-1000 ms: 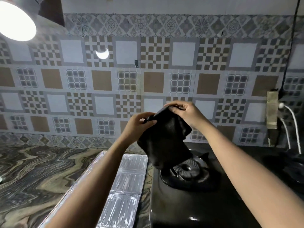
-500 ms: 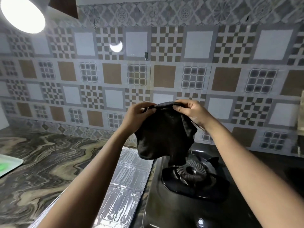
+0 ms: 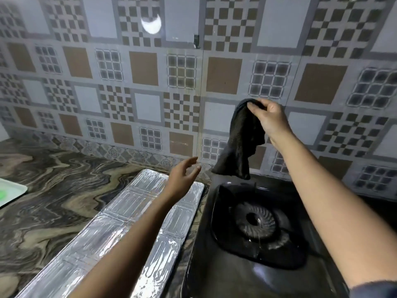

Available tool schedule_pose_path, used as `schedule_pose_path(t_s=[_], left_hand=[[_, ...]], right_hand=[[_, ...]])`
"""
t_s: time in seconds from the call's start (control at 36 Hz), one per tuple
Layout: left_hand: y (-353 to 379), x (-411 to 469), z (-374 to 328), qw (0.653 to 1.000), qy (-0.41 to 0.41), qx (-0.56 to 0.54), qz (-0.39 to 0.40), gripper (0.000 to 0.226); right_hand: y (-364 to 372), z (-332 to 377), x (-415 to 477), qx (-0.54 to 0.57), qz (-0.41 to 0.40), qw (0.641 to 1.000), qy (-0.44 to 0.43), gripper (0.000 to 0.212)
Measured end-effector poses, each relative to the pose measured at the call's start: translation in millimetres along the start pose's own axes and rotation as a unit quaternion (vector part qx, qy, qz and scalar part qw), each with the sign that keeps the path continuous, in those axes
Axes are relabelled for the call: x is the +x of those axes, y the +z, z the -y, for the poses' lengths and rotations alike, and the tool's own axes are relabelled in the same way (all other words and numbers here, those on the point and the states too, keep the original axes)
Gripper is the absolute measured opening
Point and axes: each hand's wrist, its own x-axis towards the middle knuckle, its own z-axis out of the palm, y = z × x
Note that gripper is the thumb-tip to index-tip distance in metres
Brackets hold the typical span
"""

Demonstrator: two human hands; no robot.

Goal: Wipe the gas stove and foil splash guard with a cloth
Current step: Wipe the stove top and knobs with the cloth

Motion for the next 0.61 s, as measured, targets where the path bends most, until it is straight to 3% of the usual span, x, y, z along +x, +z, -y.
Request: schedule_pose_path(t_s=[0.14, 0.25, 0.33, 0.5, 0.61], left_hand=[[31.9, -39.8, 38.9, 0.997, -0.076, 0.001, 0.027, 0.039], [50.6, -55.1, 45.0, 0.993, -0.106, -0.003, 0.061, 0.043], [57.0, -53.6, 45.2, 0.991, -0.112, 0.003, 0.078, 0.046], [65.0, -35.3, 39.8, 0.989, -0.118, -0.004, 0.084, 0.046], [69.6, -25.5, 42.8, 0.987, -0.141, -0.015, 0.068, 0.044]], right_hand=[[4.0, -21.3, 6.9, -0.113, -0.007, 0.993, -0.046, 0.025], [12.0, -64.1, 8.7, -0.215, 0.020, 0.976, 0.001, 0.027], [19.7, -98.3, 3.5, -0.258, 0.059, 0.963, 0.056, 0.027], [37.9, -156.3, -10.7, -0.239, 0.164, 0.950, 0.115, 0.019], [47.0, -164.4, -18.6, -0.255, 0.269, 0.924, 0.091, 0.038]])
